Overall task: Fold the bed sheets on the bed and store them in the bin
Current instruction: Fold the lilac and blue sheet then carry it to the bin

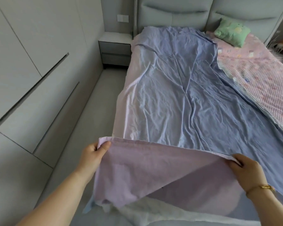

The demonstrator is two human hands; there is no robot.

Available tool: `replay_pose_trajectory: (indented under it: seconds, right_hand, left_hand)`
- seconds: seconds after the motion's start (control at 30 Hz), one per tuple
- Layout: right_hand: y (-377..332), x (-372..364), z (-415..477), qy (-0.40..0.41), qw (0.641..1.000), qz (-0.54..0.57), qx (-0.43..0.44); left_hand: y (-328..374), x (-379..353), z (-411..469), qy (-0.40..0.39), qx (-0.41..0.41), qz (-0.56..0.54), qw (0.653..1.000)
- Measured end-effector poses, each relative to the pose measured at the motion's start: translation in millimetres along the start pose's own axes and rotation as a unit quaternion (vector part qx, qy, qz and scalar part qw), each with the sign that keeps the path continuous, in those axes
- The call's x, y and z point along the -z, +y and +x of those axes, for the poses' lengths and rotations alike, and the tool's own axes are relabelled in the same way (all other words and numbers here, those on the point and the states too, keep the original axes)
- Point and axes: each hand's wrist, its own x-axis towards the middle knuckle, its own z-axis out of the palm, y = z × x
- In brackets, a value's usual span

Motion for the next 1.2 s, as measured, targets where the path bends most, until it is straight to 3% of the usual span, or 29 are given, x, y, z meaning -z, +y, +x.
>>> replay_pose_trajectory:
  seconds: [0.1,0.3,0.37,0.5,0.6,0.7,0.87,1.03,1.2]
  right_hand:
    - [-15.6,-13.7,43.8,-0.065,0.997,-0.036,-0.007]
    - [-8.5,-58.0,118.3,-0.160,0.981,-0.103,-0.036]
    - [-4.3,-72.6,137.6,-0.192,0.971,-0.136,-0.043]
    - [-2.2,-102.1,181.4,-0.232,0.960,-0.153,-0.047]
    - [4.4,-134.6,213.5,-0.248,0.953,-0.168,-0.052]
    - [14.3,-164.7,226.4,-0.278,0.938,-0.194,-0.075]
    - [39.1,-212.0,231.3,-0.312,0.920,-0.215,-0.100]
    - [48.4,-227.1,228.9,-0.303,0.928,-0.197,-0.093]
    - [49.8,-226.8,228.0,-0.297,0.929,-0.208,-0.079]
  left_hand:
    - [-16.4,1.8,17.9,-0.001,0.056,-0.011,0.998]
    - [-77.6,-16.9,26.1,-0.080,0.228,0.015,0.970]
    - [-88.9,-27.7,28.5,-0.035,0.244,0.023,0.969]
    - [-82.1,-43.8,66.2,0.127,0.201,0.072,0.969]
    - [-68.4,-52.2,109.8,0.186,0.168,0.009,0.968]
    - [-89.2,-56.4,140.5,0.136,0.223,0.007,0.965]
    - [-155.8,-58.9,162.5,0.122,0.343,0.089,0.927]
    - [-171.3,-59.2,173.5,0.104,0.329,0.138,0.928]
    - [-165.1,-65.9,177.9,0.031,0.282,0.206,0.937]
